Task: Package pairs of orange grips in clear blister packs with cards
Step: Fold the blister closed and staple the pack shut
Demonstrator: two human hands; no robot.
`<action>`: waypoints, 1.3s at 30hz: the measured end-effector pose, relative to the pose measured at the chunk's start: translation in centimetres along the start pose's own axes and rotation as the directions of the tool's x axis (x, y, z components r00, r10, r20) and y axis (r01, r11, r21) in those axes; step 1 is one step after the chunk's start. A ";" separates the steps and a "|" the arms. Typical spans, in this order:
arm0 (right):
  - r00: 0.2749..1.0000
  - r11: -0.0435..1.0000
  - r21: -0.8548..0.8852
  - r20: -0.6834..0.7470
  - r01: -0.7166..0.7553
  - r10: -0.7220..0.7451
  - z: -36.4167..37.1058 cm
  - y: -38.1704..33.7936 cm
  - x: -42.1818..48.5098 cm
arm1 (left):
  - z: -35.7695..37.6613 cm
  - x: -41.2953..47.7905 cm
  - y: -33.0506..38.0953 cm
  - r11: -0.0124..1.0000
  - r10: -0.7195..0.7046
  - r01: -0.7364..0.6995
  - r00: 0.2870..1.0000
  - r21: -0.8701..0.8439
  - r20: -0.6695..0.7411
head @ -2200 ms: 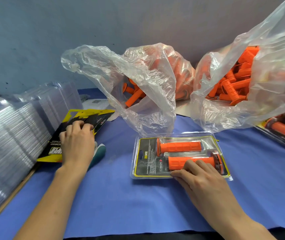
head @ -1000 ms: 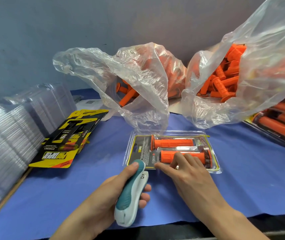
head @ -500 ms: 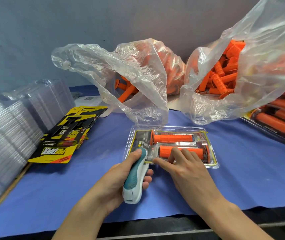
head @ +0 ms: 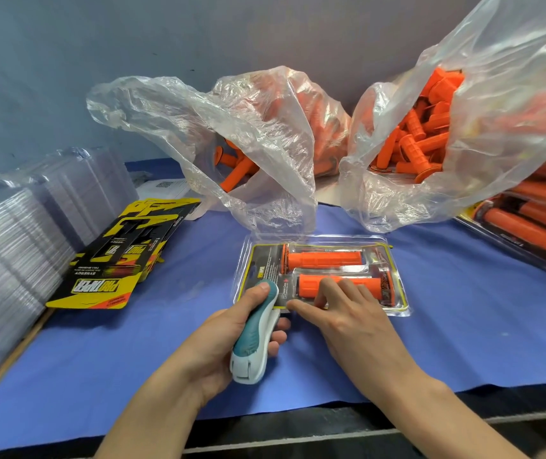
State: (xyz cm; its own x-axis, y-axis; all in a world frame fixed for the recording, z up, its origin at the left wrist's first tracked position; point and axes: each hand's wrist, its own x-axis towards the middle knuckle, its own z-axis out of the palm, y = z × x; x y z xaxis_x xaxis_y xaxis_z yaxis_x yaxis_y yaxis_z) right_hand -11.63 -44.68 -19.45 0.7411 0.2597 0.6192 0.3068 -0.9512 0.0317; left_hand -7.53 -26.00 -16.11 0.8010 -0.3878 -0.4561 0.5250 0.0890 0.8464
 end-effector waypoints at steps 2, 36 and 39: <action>1.000 1.000 -0.006 0.004 -0.001 0.001 0.1 0.0 0.0 | 0.1 0.0 0.0 1.000 -0.006 0.006 1.000 -0.002 -0.024; 0.990 0.988 0.067 0.033 0.137 -0.139 1.6 -0.8 2.2 | 0.3 -0.4 -0.3 1.000 0.009 -0.010 0.993 0.010 0.117; 0.992 0.993 0.043 0.066 0.109 -0.112 1.5 -1.1 2.1 | 0.2 -0.6 -0.1 0.999 0.023 -0.026 0.989 0.019 0.145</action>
State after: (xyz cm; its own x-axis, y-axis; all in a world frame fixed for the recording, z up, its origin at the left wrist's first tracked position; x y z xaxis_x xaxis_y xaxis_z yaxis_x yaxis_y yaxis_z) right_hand -9.56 -42.87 -19.36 0.7400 0.3750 0.5583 0.4115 -0.9091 0.0652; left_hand -8.11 -25.99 -15.90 0.7626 -0.5149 -0.3916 0.4983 0.0817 0.8631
